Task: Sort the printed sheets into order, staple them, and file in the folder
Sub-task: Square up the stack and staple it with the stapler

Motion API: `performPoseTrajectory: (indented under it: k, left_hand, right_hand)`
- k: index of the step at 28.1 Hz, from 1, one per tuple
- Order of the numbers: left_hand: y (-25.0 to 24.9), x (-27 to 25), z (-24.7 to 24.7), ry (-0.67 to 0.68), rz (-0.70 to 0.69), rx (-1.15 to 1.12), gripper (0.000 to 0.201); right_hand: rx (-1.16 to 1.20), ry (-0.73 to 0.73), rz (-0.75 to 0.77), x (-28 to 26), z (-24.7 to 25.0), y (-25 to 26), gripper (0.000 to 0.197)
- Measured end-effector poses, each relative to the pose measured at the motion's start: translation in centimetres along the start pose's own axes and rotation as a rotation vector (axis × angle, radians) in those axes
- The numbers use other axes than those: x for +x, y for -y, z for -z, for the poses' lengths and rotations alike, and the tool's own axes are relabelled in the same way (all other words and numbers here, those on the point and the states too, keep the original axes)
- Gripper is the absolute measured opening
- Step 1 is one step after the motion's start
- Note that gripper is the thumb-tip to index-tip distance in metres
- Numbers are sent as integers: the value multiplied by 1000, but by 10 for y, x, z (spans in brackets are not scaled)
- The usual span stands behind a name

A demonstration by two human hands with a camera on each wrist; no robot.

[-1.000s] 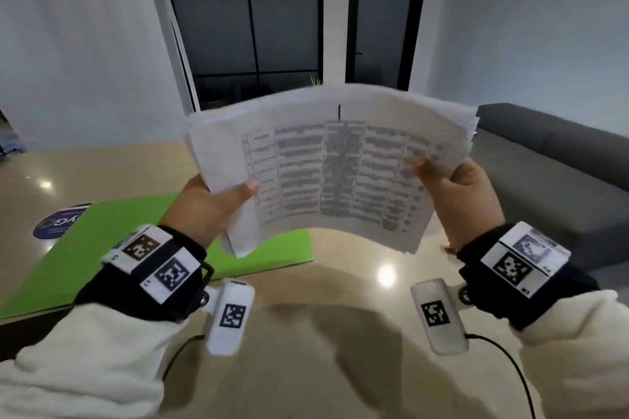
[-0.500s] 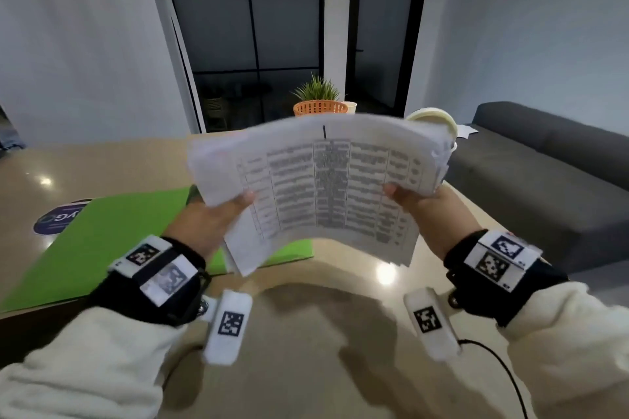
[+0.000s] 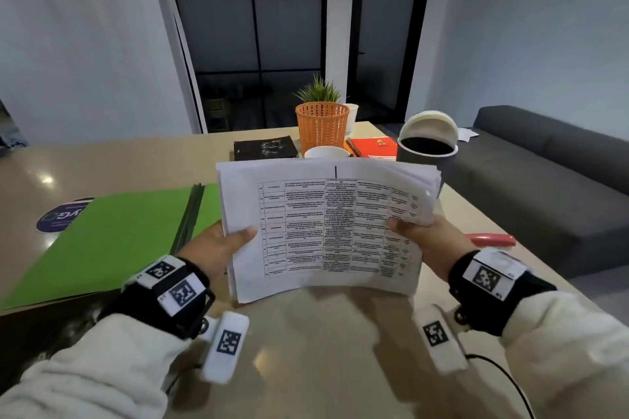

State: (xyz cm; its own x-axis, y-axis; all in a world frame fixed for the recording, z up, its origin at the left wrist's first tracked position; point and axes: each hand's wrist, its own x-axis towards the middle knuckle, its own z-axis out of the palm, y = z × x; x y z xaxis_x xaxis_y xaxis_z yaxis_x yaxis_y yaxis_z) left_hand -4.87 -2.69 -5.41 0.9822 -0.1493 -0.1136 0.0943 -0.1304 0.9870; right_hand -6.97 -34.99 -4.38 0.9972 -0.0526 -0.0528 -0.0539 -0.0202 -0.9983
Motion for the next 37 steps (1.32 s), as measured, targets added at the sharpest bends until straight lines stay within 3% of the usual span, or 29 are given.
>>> performPoseTrajectory:
  k: [3, 5, 6, 9, 11, 12, 14, 15, 19, 22, 25, 28, 30, 32, 35, 37]
  left_hand:
    - [-19, -4, -2, -48, -119, -49, 45]
    - [-34, -2, -2, -95, -207, -150, 33]
    - [-40, -1, -1, -141, -235, -211, 37]
    - [-42, 1, 2, -247, -217, -335, 92]
    - [-42, -4, -4, -163, -153, -394, 113]
    - [-43, -6, -10, -68, -140, -426, 114]
    - [-48, -10, -26, 66, -142, -466, 97]
    - [-50, -12, -34, 72, -146, -472, 87]
    - [-67, -13, -49, -215, -138, -496, 54]
    - [-79, -16, -42, -373, -195, -357, 26]
    - [-80, -18, -25, -392, -240, -167, 35]
    - [-79, -16, -19, -327, -241, 29, 45]
    - [-80, -13, -20, -342, -213, 201, 31]
    - [-80, -11, -18, -344, -204, 236, 17]
    - [-81, -12, -13, -315, -171, 158, 17]
    - [-82, -13, -13, -290, -173, 93, 23]
  right_hand:
    - [21, -113, 67, 3, -6, 10, 12]
    - [77, -141, 132, 1, -7, 27, 14]
    - [129, -141, 160, 0, -8, 35, 18]
    - [327, -103, 221, 2, -2, 48, 47]
    - [382, -48, 256, 3, 0, 50, 51]
    - [419, -16, 260, 3, 0, 49, 47]
    - [500, 62, 224, 4, -5, 45, 45]
    - [514, 82, 203, 4, -8, 41, 47]
    - [504, 22, 137, 5, -15, 28, 46]
    - [340, -126, 203, 3, -2, 36, 16]
    - [44, -127, 249, 2, 6, 44, 18]
    - [-192, 29, 266, 0, -4, 44, 35]
    - [-171, 83, 258, -4, -14, 46, 29]
    - [-5, 87, 181, -8, -20, 52, 22]
    - [136, 178, 61, -12, -22, 60, 49]
    - [22, 207, 109, -13, -26, 57, 32]
